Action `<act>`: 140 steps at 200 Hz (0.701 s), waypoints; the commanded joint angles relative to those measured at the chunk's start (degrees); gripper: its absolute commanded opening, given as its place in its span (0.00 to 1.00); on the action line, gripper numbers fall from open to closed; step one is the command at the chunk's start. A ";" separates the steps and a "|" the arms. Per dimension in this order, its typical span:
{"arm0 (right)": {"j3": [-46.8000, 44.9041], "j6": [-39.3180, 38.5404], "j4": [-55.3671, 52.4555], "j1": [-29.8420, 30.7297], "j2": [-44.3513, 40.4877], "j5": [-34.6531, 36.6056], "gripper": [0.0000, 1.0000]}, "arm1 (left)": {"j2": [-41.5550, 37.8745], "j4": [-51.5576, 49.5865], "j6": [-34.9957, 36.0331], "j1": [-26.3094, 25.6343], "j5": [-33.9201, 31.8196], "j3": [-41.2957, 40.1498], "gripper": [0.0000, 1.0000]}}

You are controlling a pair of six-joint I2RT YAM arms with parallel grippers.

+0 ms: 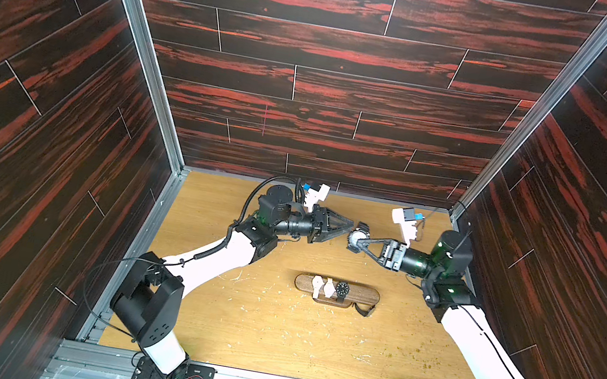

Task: Place watch on stand
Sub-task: Pick up the watch at the center of the board.

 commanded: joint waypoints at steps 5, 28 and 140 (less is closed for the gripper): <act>-1.57 -1.47 -3.83 -2.70 -2.81 -0.04 0.00 | -4.63 -6.53 5.36 0.80 0.29 -1.82 0.33; -2.87 -3.91 -8.78 -4.47 -4.21 1.56 0.00 | -6.79 -10.89 7.91 1.54 -0.14 -3.78 0.33; -5.73 -16.66 -41.72 -10.69 -9.66 26.61 0.00 | -13.01 -23.11 12.49 4.12 -5.54 -20.25 0.33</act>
